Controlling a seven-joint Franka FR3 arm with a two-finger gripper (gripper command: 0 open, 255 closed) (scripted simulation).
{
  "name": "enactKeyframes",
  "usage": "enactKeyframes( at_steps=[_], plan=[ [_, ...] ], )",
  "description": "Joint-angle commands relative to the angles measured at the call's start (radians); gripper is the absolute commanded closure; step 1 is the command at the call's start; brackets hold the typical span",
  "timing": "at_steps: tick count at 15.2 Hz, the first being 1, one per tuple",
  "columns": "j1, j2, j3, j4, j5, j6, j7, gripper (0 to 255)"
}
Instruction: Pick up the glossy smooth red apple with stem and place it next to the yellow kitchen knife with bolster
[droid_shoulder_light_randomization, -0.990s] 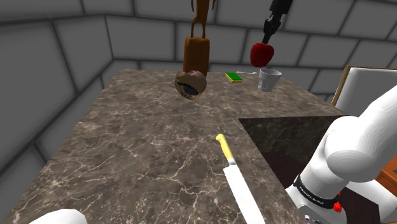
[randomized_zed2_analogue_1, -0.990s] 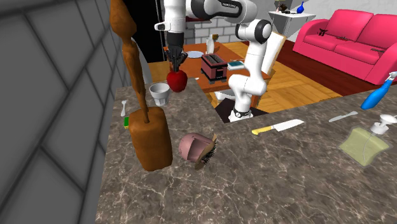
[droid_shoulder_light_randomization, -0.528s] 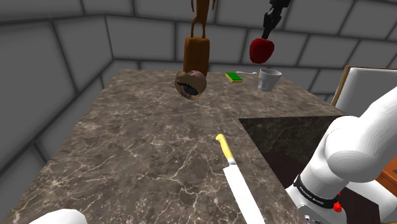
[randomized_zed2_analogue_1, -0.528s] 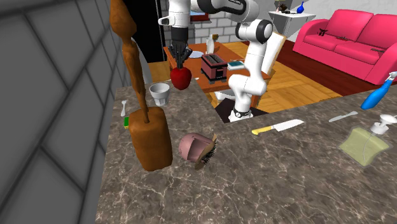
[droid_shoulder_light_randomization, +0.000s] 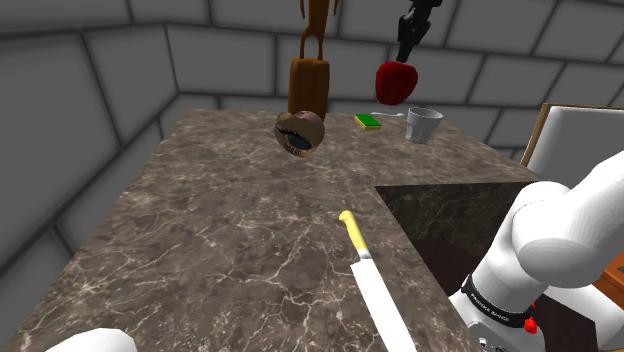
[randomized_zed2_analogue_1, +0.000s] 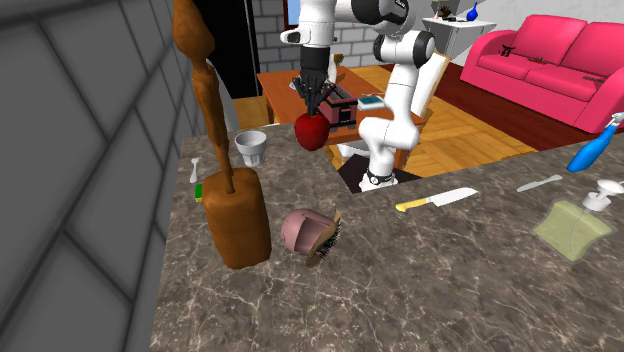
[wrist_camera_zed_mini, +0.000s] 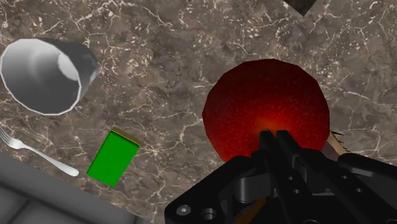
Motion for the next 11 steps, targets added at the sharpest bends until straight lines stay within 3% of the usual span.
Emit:
enactKeyframes(
  at_steps=[1,11],
  plan=[
    [0.010,-0.020,0.041,-0.022,0.005,0.000,0.053,255],
    [0.070,-0.045,0.238,-0.058,0.058,0.005,0.305,255]
  ],
)
